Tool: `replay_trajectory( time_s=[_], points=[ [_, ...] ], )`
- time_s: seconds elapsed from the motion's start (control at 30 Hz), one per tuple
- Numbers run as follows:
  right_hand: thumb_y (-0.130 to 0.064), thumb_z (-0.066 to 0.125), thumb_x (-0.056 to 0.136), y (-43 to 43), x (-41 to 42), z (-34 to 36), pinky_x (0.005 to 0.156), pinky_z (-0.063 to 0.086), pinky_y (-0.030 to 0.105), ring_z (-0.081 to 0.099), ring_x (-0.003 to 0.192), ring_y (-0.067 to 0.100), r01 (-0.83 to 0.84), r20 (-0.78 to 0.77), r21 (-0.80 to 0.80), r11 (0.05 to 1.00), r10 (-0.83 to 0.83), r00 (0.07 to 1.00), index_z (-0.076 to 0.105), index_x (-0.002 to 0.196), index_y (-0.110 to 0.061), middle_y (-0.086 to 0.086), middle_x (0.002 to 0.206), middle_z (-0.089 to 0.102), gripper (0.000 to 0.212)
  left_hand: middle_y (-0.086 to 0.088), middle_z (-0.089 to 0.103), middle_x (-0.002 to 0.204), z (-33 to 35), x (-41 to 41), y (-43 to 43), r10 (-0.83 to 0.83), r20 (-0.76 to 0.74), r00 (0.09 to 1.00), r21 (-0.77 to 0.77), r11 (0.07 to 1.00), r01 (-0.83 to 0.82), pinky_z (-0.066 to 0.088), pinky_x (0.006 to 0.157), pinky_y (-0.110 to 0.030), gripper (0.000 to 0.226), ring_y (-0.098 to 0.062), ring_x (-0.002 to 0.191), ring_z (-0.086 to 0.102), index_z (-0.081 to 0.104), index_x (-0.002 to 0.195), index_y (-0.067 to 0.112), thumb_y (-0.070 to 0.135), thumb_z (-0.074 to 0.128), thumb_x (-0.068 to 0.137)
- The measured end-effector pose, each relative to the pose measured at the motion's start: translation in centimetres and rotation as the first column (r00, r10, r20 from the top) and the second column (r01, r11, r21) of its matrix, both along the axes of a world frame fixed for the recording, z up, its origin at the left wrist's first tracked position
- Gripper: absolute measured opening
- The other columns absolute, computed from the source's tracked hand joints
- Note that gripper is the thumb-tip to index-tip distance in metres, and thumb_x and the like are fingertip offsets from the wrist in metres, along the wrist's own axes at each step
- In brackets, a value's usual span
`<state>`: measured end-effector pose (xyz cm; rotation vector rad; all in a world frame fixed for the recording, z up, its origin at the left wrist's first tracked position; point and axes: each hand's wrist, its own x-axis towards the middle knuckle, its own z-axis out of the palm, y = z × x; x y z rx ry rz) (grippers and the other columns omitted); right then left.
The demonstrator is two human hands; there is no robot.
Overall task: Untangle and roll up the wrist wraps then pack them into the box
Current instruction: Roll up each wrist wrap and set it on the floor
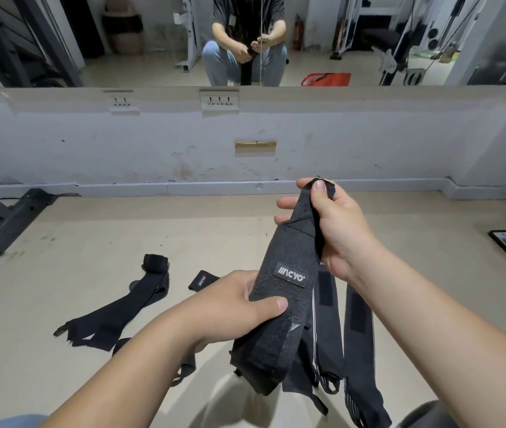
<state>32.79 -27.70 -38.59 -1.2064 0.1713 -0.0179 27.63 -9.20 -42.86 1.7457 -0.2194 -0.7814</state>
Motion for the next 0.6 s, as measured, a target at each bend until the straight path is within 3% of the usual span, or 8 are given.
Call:
replay_trajectory(
  time_s=[0.17,0.2,0.27,0.3,0.33,0.43,0.53,0.6],
  points=[
    [-0.052,0.042,0.109,-0.9,0.8,0.1,0.075,0.064,0.038,0.079,0.097,0.024,-0.045,-0.07,0.093,0.995,0.052,0.996,0.06,0.13,-0.014,0.007,0.112,0.08,0.047,0.002,0.08,0.113,0.2,0.0,-0.1,0.084,0.096,0.992,-0.039,0.996,-0.081,0.06,0.095,-0.034,0.017,-0.015,0.108,0.076,0.07,0.118,0.019,0.017,0.055,0.109],
    [-0.058,0.043,0.106,-1.0,0.8,0.2,0.081,0.064,0.039,0.078,0.099,0.023,-0.094,-0.076,0.106,0.99,0.102,0.992,0.065,0.128,-0.013,0.007,0.114,0.079,0.054,0.003,0.08,0.111,0.4,0.0,-0.2,0.13,0.125,0.984,-0.063,0.99,-0.123,0.06,0.09,-0.03,0.017,-0.014,0.106,0.076,0.07,0.117,0.02,0.017,0.055,0.109],
    [-0.062,0.043,0.103,-1.0,0.4,0.1,0.096,0.06,0.039,0.076,0.096,0.02,-0.262,-0.097,0.094,0.96,0.271,0.958,0.079,0.102,-0.016,0.004,0.103,0.079,0.059,0.003,0.081,0.109,0.7,0.2,-0.4,0.219,0.173,0.96,-0.131,0.971,-0.198,0.06,0.084,-0.025,0.017,-0.012,0.103,0.077,0.069,0.117,0.021,0.017,0.055,0.109],
    [-0.061,0.047,0.102,-0.7,-0.1,-0.3,0.105,0.055,0.041,0.075,0.098,0.02,-0.366,-0.121,0.065,0.928,0.372,0.921,0.082,0.092,-0.018,0.005,0.101,0.079,0.057,0.003,0.081,0.11,0.9,0.3,-0.5,0.255,0.195,0.947,-0.165,0.96,-0.224,0.061,0.085,-0.027,0.017,-0.013,0.103,0.077,0.069,0.118,0.022,0.017,0.055,0.109],
    [-0.058,0.055,0.098,-0.4,-0.6,-0.9,0.113,0.05,0.046,0.074,0.107,0.024,-0.482,-0.159,0.04,0.875,0.482,0.862,0.084,0.094,-0.017,0.009,0.109,0.079,0.05,0.002,0.081,0.11,1.1,0.4,-0.5,0.288,0.219,0.932,-0.196,0.949,-0.247,0.061,0.086,-0.03,0.018,-0.014,0.104,0.077,0.068,0.12,0.022,0.016,0.056,0.109],
    [-0.048,0.074,0.086,0.9,-2.1,-2.6,0.116,0.045,0.054,0.068,0.124,0.03,-0.715,-0.256,-0.054,0.697,0.683,0.684,0.076,0.119,-0.017,0.014,0.129,0.073,0.045,0.001,0.081,0.106,1.7,0.8,-0.5,0.41,0.243,0.879,-0.274,0.898,-0.344,0.062,0.084,-0.029,0.015,-0.014,0.1,0.077,0.07,0.116,0.018,0.015,0.058,0.107],
    [-0.047,0.058,0.098,2.0,-2.4,-2.7,0.104,0.056,0.043,0.073,0.116,0.025,-0.621,-0.216,-0.069,0.781,0.596,0.773,0.07,0.123,-0.016,0.01,0.122,0.076,0.041,0.0,0.081,0.104,1.4,1.1,-0.3,0.497,0.165,0.852,-0.281,0.852,-0.442,0.061,0.071,-0.029,0.015,-0.016,0.094,0.078,0.071,0.115,0.016,0.023,0.062,0.106],
    [-0.047,0.047,0.107,2.2,-1.9,-2.7,0.103,0.057,0.045,0.071,0.12,0.031,-0.502,-0.177,-0.032,0.864,0.49,0.854,0.066,0.131,-0.011,0.014,0.127,0.074,0.048,-0.007,0.081,0.102,0.8,1.3,0.0,0.495,0.004,0.869,-0.296,0.831,-0.471,0.056,0.064,-0.032,0.022,-0.02,0.085,0.077,0.068,0.116,0.01,0.027,0.065,0.104]
  ],
)
